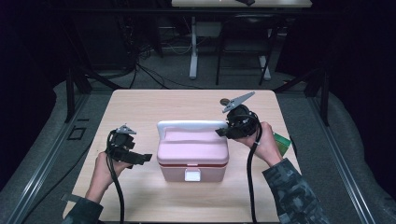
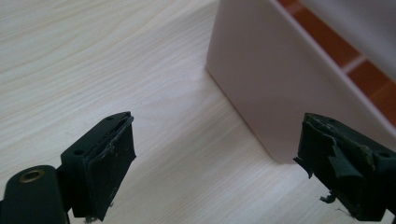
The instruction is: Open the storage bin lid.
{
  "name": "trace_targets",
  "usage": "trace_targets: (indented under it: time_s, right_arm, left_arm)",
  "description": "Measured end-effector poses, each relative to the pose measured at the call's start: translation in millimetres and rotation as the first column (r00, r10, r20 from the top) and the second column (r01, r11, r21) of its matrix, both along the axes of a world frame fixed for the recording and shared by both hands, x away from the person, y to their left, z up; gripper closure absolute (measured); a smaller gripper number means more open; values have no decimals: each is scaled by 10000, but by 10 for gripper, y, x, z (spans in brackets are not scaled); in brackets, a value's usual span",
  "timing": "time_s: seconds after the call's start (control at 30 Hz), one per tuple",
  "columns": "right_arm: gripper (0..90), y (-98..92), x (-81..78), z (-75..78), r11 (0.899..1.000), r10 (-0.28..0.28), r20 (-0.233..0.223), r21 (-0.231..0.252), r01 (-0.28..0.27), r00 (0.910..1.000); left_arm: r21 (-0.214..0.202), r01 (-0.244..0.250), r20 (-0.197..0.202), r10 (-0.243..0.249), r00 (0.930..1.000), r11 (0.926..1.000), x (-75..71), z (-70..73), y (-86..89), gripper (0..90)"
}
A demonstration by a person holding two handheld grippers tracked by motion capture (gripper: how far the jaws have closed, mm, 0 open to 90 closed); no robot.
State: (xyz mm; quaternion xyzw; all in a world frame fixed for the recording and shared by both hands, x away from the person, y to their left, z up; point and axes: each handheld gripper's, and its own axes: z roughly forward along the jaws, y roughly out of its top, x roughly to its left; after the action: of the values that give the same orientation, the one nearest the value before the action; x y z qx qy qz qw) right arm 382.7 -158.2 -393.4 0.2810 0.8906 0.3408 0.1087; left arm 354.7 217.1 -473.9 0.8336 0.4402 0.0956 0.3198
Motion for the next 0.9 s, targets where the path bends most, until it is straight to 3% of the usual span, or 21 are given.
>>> trace_targets:
  time_s: [0.33,0.57,0.9]
  right_arm:
    - [726,-16,57,41,9995,-228,-79,239,230,9997]
    - [723,-21,111,87,9984,-438,-208,355,445,9988]
    - [719,-20,116,95,9978,-574,-86,321,577,9983]
  left_arm:
    - [-805,358,98,-352,9993,9961,-74,115,-87,152]
    - [-1017,692,172,-678,9975,9924,-120,120,-196,178]
    - [-1053,982,278,-958,9950,9896,-196,59,-373,535]
